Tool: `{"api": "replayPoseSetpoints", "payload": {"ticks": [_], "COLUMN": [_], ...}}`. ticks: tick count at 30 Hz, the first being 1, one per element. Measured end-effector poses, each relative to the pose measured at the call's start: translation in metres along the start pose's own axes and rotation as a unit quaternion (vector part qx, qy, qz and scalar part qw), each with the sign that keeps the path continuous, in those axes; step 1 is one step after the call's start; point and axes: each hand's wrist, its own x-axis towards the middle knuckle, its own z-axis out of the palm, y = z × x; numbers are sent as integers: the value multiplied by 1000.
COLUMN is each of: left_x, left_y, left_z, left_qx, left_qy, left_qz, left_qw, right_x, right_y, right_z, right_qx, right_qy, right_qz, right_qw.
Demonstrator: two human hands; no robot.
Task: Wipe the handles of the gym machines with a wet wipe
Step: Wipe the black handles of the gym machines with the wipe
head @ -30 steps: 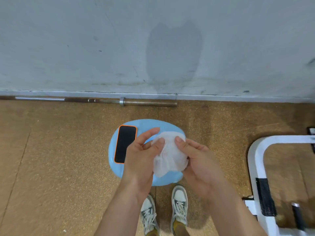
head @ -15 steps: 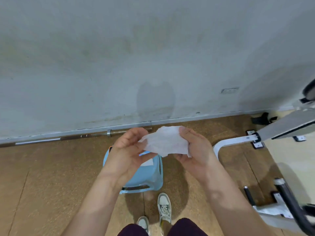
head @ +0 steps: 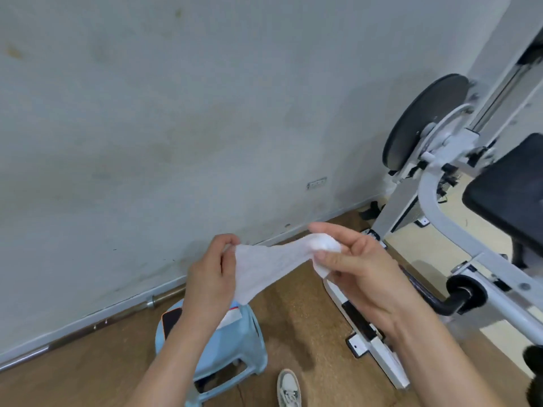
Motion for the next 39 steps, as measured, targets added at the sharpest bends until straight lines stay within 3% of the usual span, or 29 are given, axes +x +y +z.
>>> {"api": "replayPoseSetpoints", "payload": {"ticks": [2,6,11,13,15,18,20,22,24,26,29,32,35,37,39], "left_x": [-6,-8,-8,-9,-15,-28,-37,-43,-47,-53,-60,-63,-62,-67,-75], "left_y": [3,25,57,74,100,137,154,169,181,190,198,198,192,187,175], "left_z": [4,24,52,69,87,118,148,181,211,238,278,315,343,356,369], "left_qx": [24,-58,79,69,-72,-204,-162,-99,-113,-184,-295,-314,-300,-277,-247], "left_qy": [-59,-188,-232,-255,-306,-426,-504,-548,-531,-487,-417,-331,-280,-281,-281], "left_qz": [27,-38,56,53,0,-40,-17,18,28,14,-127,-243,-298,-301,-286], "left_qw": [998,980,968,963,949,881,848,830,840,854,850,856,862,868,882], "right_x": [-19,-43,-54,-57,-64,-74,-77,-79,-80,-80,-81,-78,-66,-50,-31], "right_y": [-10,-19,-20,-25,-35,-48,-53,-54,-51,-51,-56,-57,-49,-37,-18], "right_z": [-12,-28,-62,-86,-113,-165,-200,-236,-271,-297,-323,-347,-366,-370,-369], "right_qx": [-70,-294,-390,-323,-133,79,121,55,-96,-196,-234,-118,-10,55,115], "right_qy": [-5,151,249,296,312,324,343,375,389,354,223,84,-10,6,90], "right_qz": [-37,-139,-195,-169,-114,-74,-63,-37,-3,17,62,110,91,60,35], "right_qw": [997,933,865,883,934,940,929,925,916,914,944,983,996,997,989]}}
